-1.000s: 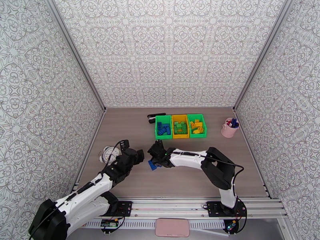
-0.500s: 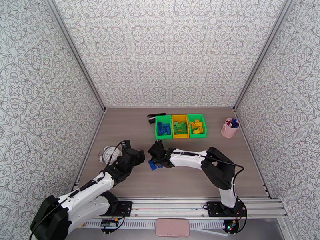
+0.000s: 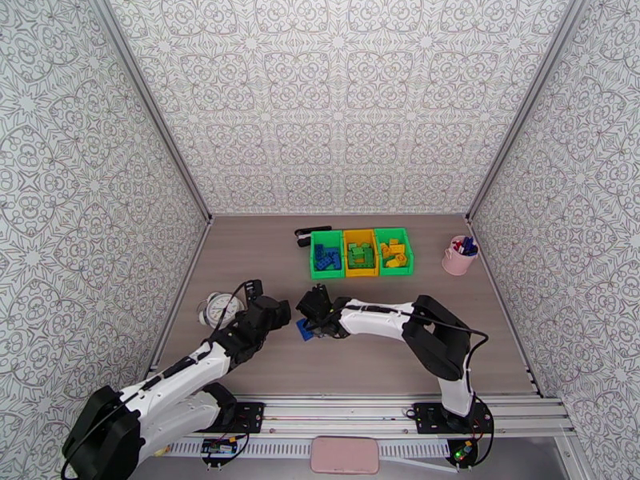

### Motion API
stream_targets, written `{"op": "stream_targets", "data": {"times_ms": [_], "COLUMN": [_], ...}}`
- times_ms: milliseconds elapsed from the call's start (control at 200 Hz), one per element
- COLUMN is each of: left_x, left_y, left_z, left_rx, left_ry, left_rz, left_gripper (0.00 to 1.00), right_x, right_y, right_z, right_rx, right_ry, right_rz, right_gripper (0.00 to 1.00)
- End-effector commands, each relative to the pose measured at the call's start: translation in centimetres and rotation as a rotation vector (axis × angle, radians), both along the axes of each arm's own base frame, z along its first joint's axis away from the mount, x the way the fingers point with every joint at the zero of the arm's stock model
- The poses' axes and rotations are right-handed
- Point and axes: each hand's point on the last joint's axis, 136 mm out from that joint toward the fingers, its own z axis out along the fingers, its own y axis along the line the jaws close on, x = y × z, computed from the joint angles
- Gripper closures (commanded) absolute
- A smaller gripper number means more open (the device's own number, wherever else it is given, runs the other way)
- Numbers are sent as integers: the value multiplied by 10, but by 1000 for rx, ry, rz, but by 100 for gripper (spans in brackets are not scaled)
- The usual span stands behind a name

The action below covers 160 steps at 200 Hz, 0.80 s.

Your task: Sort the legos into containers by color

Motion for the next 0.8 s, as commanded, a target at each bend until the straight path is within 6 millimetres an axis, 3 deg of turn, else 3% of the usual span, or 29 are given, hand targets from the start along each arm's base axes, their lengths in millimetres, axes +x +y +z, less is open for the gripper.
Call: {"op": "stream_targets", "data": {"times_ms": [0,400,570,795], "left_x": [9,4,1,-5], "left_y": [-8,-19,-26,-29], "left_z": [16,21,21,20], "left_rx": [-7,20,-12,-9], "left_ry": [-40,-45,-42,-25], "left_rz": [-8,-61,-56,-38], "left_gripper": [0,0,0,0], "right_x": [6,53,92,159], "right_y": [-6,-18,-20,-22], "right_z": [27,108,132,145], "right_rx": [12,64,98,86], "right_ry": [-83,-371,-451,-530], "right_rz": [-11,-5,6,4], "right_gripper": [77,77,77,80]}}
